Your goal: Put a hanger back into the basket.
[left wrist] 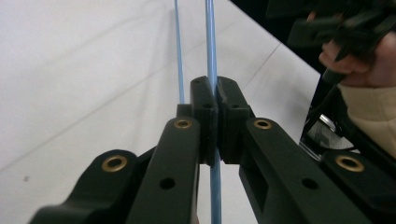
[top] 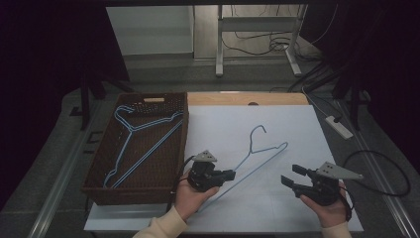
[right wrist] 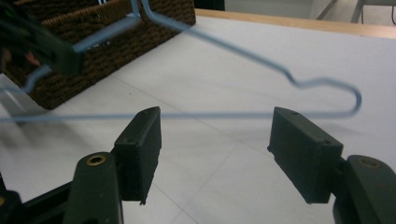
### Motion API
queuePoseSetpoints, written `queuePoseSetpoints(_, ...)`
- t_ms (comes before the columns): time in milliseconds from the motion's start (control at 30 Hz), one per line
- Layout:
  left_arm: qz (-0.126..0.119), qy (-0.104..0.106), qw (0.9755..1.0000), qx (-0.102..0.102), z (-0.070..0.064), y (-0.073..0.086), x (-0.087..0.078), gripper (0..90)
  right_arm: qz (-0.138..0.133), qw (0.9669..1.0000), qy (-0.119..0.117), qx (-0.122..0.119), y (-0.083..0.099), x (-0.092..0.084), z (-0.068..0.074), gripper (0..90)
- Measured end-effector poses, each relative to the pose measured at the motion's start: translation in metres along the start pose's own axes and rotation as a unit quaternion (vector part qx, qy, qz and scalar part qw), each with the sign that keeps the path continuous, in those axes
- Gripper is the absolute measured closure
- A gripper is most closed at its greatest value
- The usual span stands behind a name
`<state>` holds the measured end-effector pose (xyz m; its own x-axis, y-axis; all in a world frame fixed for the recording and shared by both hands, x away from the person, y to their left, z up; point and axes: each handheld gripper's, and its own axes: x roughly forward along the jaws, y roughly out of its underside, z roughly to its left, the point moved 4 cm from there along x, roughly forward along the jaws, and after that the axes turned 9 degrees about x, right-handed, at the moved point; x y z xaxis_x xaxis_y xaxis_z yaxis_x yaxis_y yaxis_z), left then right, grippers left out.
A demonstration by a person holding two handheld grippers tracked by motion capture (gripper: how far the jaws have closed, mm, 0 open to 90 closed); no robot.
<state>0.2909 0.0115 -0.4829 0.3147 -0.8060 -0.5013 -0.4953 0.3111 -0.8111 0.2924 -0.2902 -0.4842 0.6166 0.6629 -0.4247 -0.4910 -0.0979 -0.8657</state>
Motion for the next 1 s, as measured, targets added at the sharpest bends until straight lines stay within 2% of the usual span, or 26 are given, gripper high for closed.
queuePoseSetpoints(233, -0.033, -0.008, 0.9994, 0.008, -0.003, -0.015, -0.029, 87.1, 0.011, 0.9999, 0.01, 0.0, 0.005, 0.001, -0.007, 35.2)
queuePoseSetpoints(533, -0.076, -0.022, 0.9968, 0.012, 0.006, -0.033, -0.081, 87.1, 0.027, 0.9994, 0.024, 0.005, 0.011, 0.007, -0.016, 34.9)
queuePoseSetpoints(633, -0.085, -0.029, 0.9958, 0.014, 0.009, -0.034, -0.095, 87.1, 0.032, 0.9991, 0.027, 0.006, 0.012, 0.009, -0.018, 34.9)
queuePoseSetpoints(800, -0.1, -0.04, 0.9937, 0.032, 0.019, -0.033, -0.12, 87.1, 0.036, 0.9989, 0.03, 0.002, 0.013, 0.01, -0.018, 34.9)
queuePoseSetpoints(867, -0.101, -0.041, 0.9935, 0.033, 0.021, -0.032, -0.124, 87.1, 0.038, 0.9988, 0.031, 0.0, 0.013, 0.01, -0.018, 35.0)
queuePoseSetpoints(1000, -0.108, -0.061, 0.9913, 0.044, 0.032, -0.03, -0.146, 87.1, 0.04, 0.9986, 0.035, -0.001, 0.014, 0.011, -0.019, 35.0)
